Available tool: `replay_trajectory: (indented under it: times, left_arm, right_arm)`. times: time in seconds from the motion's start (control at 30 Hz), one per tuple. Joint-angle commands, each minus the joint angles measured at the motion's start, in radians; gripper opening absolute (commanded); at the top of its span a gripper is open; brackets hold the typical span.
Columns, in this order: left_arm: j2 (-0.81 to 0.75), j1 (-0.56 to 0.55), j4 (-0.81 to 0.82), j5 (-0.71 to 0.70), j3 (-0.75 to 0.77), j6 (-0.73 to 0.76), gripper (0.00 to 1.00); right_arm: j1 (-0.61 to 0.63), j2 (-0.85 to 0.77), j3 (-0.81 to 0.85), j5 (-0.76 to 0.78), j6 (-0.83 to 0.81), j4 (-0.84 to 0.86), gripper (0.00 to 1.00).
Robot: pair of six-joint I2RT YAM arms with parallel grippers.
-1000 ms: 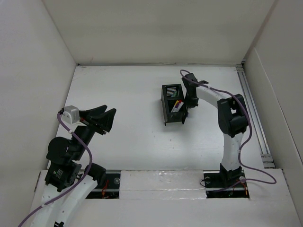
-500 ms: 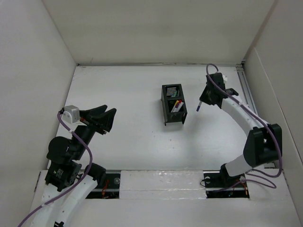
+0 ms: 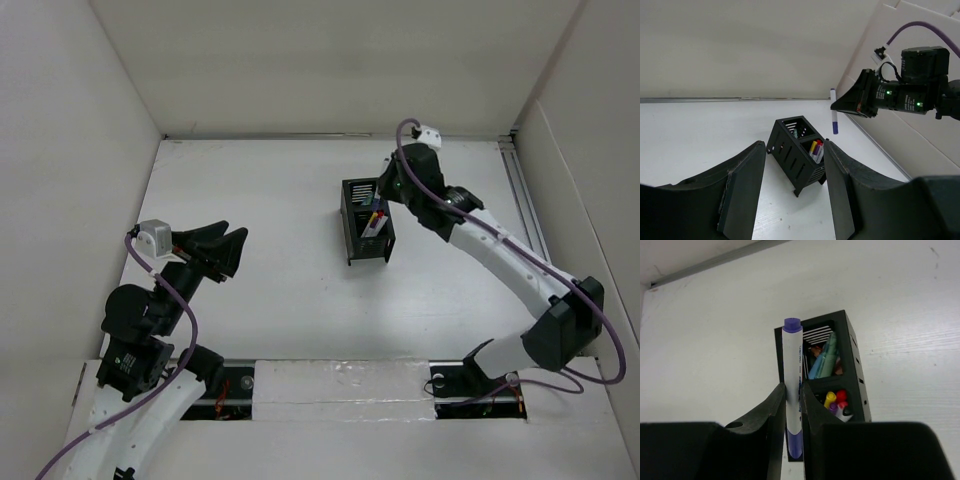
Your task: Organize the desk
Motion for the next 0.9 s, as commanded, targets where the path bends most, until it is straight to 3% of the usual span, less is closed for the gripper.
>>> replay_trajectory:
  times: [0.0, 0.4, 0.77, 0.87]
  left_arm:
    - [0.005, -0.005, 0.036, 0.008, -0.002, 0.01, 0.46]
    - [0.005, -0.005, 0.035, 0.008, -0.002, 0.008, 0.46]
    - [0.018, -0.005, 0.036, 0.014, -0.005, 0.008, 0.47]
    - [0.028, -0.005, 0.036, 0.013, -0.002, 0.008, 0.47]
  right_arm:
    - [0.072, 0.079, 0.063, 0.168, -0.014, 0.089, 0.0]
    - [0.189, 0.174, -0.015, 0.463, -0.003, 0.193, 0.0]
    - [0.267, 0.184, -0.138, 0.561, 0.123, 0.195, 0.0]
    - [0.309, 0.164, -0.141, 0.581, 0.129, 0.201, 0.18]
